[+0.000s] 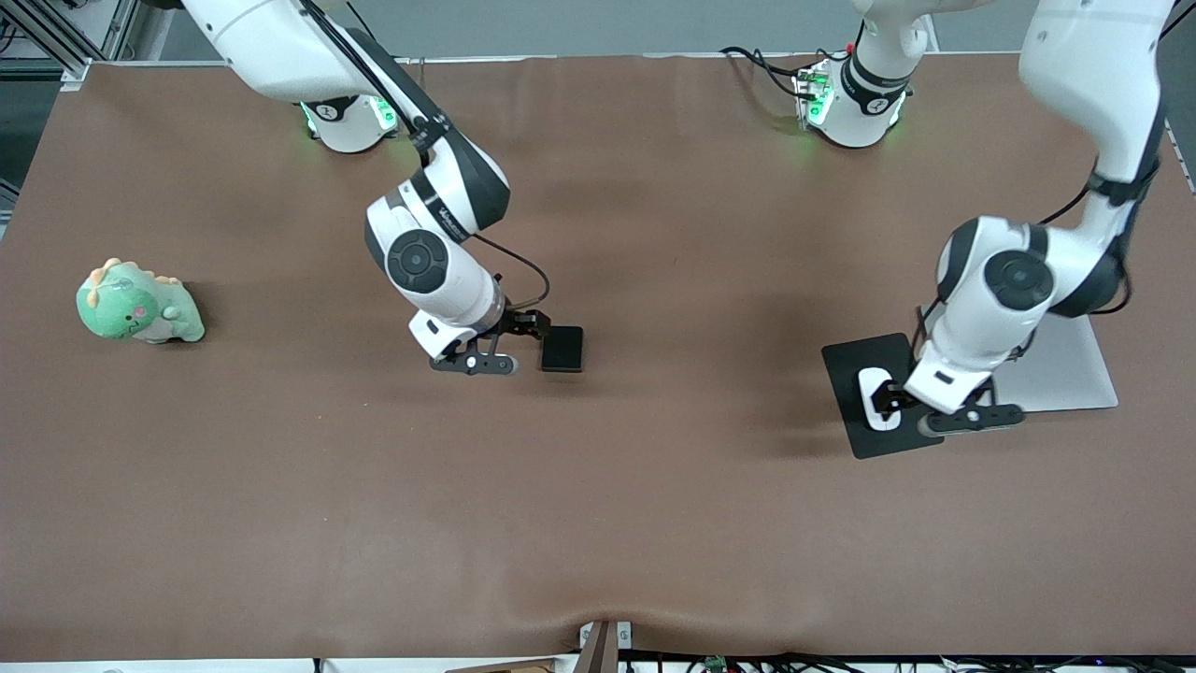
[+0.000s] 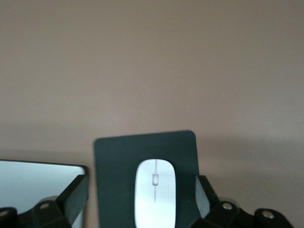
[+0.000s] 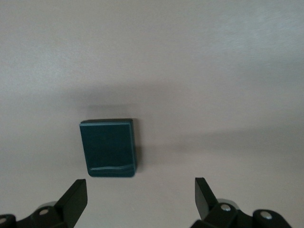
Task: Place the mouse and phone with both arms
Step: 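Release the mouse on the pad while the right gripper grasps the phone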
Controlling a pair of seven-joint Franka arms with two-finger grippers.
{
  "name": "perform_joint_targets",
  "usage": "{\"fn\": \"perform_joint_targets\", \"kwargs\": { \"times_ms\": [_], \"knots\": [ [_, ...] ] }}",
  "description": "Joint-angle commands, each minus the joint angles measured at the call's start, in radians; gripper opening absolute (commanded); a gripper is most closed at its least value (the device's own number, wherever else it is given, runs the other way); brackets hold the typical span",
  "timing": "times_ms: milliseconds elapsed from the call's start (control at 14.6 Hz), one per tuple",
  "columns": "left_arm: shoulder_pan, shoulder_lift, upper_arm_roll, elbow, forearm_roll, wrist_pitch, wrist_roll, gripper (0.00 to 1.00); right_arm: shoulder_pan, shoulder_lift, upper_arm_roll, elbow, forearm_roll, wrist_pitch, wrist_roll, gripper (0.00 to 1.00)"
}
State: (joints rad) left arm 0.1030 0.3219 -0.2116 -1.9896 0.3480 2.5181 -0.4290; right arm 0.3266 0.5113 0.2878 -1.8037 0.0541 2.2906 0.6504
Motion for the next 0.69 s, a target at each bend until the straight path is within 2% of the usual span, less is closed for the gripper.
{"fn": "perform_joint_targets", "kwargs": {
  "times_ms": [0, 137, 274, 412, 617],
  "knots": [
    [0.015, -0.148, -0.012, -0.018, -0.023, -0.097, 0.001, 1.00, 0.026, 0.035, -0.004, 0.030, -0.020, 0.020, 0.057, 1.00],
    [0.011, -0.197, -0.014, 0.026, -0.038, -0.227, 0.003, 1.00, 0.043, 0.061, -0.004, 0.049, -0.055, 0.020, 0.077, 1.00],
    [0.007, -0.208, -0.015, 0.101, -0.093, -0.359, 0.006, 1.00, 0.057, 0.098, -0.004, 0.073, -0.108, 0.021, 0.118, 1.00],
    [0.010, -0.208, -0.048, 0.174, -0.131, -0.454, 0.004, 1.00, 0.072, 0.136, -0.004, 0.104, -0.135, 0.050, 0.181, 1.00],
    [0.007, -0.207, -0.049, 0.241, -0.251, -0.513, 0.001, 1.00, 0.091, 0.173, -0.006, 0.104, -0.155, 0.113, 0.199, 1.00]
  ]
}}
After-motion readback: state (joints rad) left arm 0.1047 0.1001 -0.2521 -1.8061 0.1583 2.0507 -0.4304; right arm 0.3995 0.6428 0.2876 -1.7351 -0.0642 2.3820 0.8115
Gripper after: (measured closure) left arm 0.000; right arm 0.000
